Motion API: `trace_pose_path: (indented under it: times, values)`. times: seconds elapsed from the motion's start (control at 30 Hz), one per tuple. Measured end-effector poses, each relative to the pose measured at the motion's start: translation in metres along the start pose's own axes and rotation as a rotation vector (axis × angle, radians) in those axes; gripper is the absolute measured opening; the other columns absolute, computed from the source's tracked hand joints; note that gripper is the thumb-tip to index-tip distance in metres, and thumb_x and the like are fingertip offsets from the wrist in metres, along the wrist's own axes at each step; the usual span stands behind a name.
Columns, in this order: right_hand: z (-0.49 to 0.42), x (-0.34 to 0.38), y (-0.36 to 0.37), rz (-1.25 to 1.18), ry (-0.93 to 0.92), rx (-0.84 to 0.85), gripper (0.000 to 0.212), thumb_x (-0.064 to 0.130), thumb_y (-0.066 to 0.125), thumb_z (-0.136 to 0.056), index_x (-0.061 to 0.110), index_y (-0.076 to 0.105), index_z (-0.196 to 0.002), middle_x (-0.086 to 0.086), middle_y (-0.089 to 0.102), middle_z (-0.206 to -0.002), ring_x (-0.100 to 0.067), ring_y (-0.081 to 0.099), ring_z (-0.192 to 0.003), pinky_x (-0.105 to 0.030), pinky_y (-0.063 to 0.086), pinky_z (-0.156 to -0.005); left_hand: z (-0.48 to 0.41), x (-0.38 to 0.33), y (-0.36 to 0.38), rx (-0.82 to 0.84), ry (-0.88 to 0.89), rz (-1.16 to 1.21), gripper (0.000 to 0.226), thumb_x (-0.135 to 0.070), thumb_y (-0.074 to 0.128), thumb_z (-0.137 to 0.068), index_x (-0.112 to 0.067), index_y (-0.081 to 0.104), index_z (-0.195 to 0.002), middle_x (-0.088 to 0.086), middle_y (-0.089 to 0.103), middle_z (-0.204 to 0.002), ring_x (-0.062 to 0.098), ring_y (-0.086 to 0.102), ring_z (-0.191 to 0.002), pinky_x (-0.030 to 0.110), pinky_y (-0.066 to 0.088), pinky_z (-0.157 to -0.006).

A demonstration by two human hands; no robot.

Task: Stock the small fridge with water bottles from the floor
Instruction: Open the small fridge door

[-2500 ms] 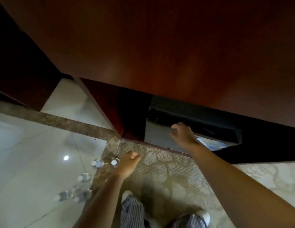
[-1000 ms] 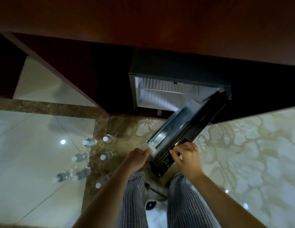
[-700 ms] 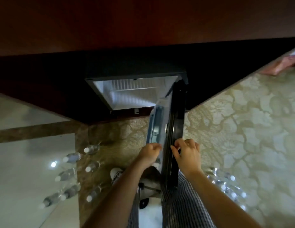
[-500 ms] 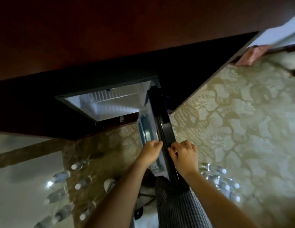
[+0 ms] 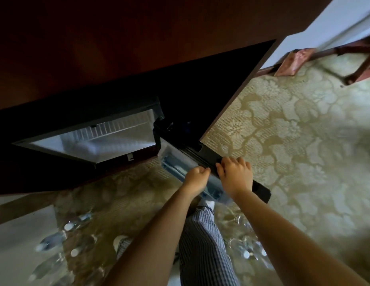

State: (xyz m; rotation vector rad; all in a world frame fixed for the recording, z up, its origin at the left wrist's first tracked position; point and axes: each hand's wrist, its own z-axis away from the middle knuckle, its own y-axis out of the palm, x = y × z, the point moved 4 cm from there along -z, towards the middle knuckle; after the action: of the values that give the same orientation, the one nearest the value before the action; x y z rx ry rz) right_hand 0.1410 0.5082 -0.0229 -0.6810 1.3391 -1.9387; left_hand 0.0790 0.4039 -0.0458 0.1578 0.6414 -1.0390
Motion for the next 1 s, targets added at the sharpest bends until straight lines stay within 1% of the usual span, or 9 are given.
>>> trace_pose_path:
  times: [0.1, 0.27, 0.47, 0.57, 0.7, 0.83, 0.87, 0.93, 1.0]
  values:
    - [-0.014, -0.002, -0.007, 0.03, 0.003, -0.009, 0.035, 0.035, 0.035, -0.098, 0.01, 0.055, -0.113, -0.01, 0.059, -0.114, -0.032, 0.051, -0.111, -0.04, 0.037, -0.092, -0.009, -0.015, 0.0, 0.016, 0.041, 0.025, 0.034, -0.03, 0.041, -0.096, -0.006, 0.061, -0.11, 0.015, 0.064, -0.114, 0.03, 0.059, -0.108, 0.038, 0.045, -0.094]
    - [-0.027, 0.01, -0.014, 0.055, 0.011, -0.01, 0.034, 0.034, 0.039, -0.097, 0.007, 0.051, -0.113, -0.015, 0.055, -0.117, -0.035, 0.048, -0.112, -0.043, 0.038, -0.089, -0.012, -0.017, -0.026, 0.025, 0.088, 0.049, 0.025, -0.03, 0.043, -0.096, -0.012, 0.057, -0.085, 0.009, 0.058, -0.091, 0.029, 0.06, -0.095, 0.04, 0.047, -0.091]
    - [-0.031, 0.04, -0.023, 0.1, 0.062, 0.02, 0.038, 0.034, 0.037, -0.097, 0.008, 0.045, -0.124, -0.015, 0.048, -0.124, -0.035, 0.042, -0.119, -0.043, 0.035, -0.094, 0.0, 0.02, -0.088, -0.007, 0.101, 0.028, 0.03, -0.03, 0.042, -0.096, -0.007, 0.062, -0.103, 0.012, 0.06, -0.097, 0.027, 0.06, -0.098, 0.034, 0.045, -0.086]
    - [-0.013, 0.094, -0.017, 0.077, 0.007, 0.035, 0.039, 0.033, 0.037, -0.096, 0.012, 0.044, -0.129, -0.014, 0.048, -0.13, -0.033, 0.041, -0.122, -0.043, 0.035, -0.098, 0.014, 0.053, -0.125, -0.035, 0.09, 0.008, 0.032, -0.029, 0.045, -0.095, -0.006, 0.063, -0.107, 0.012, 0.063, -0.1, 0.023, 0.058, -0.09, 0.03, 0.044, -0.079]
    - [0.019, 0.182, 0.012, 0.029, -0.141, 0.14, 0.037, 0.03, 0.037, -0.096, 0.013, 0.047, -0.128, -0.011, 0.049, -0.132, -0.031, 0.041, -0.124, -0.042, 0.036, -0.1, 0.039, 0.105, -0.168, -0.072, 0.055, -0.023, 0.028, -0.031, 0.046, -0.095, -0.009, 0.063, -0.102, 0.01, 0.063, -0.103, 0.026, 0.06, -0.101, 0.032, 0.045, -0.084]
    - [0.049, 0.271, 0.035, -0.015, -0.27, 0.2, 0.031, 0.026, 0.038, -0.095, 0.013, 0.054, -0.119, -0.01, 0.055, -0.125, -0.028, 0.048, -0.118, -0.04, 0.039, -0.098, 0.065, 0.17, -0.219, -0.187, 0.013, 0.011, 0.035, -0.03, 0.043, -0.096, -0.004, 0.06, -0.112, 0.015, 0.064, -0.113, 0.029, 0.06, -0.107, 0.034, 0.045, -0.088]
    - [0.055, 0.29, 0.042, -0.015, -0.304, 0.217, 0.03, 0.025, 0.038, -0.095, 0.013, 0.056, -0.116, -0.011, 0.056, -0.122, -0.028, 0.049, -0.117, -0.039, 0.04, -0.097, 0.069, 0.189, -0.229, -0.201, 0.005, 0.025, 0.032, -0.028, 0.043, -0.096, -0.003, 0.061, -0.105, 0.014, 0.064, -0.106, 0.027, 0.061, -0.099, 0.033, 0.045, -0.083]
    - [0.067, 0.316, 0.051, -0.008, -0.352, 0.259, 0.03, 0.026, 0.039, -0.096, 0.011, 0.058, -0.112, -0.012, 0.058, -0.119, -0.029, 0.051, -0.115, -0.038, 0.042, -0.095, 0.076, 0.219, -0.245, -0.241, -0.028, 0.048, 0.029, -0.024, 0.042, -0.095, -0.009, 0.053, -0.073, 0.007, 0.057, -0.076, 0.021, 0.056, -0.073, 0.03, 0.04, -0.07]
    - [0.081, 0.347, 0.067, 0.016, -0.424, 0.316, 0.029, 0.027, 0.039, -0.096, 0.011, 0.057, -0.112, -0.013, 0.058, -0.117, -0.03, 0.051, -0.114, -0.036, 0.043, -0.091, 0.086, 0.256, -0.26, -0.29, -0.083, 0.091, 0.036, -0.022, 0.042, -0.096, -0.014, 0.04, -0.06, 0.003, 0.045, -0.064, 0.023, 0.051, -0.069, 0.03, 0.035, -0.067]
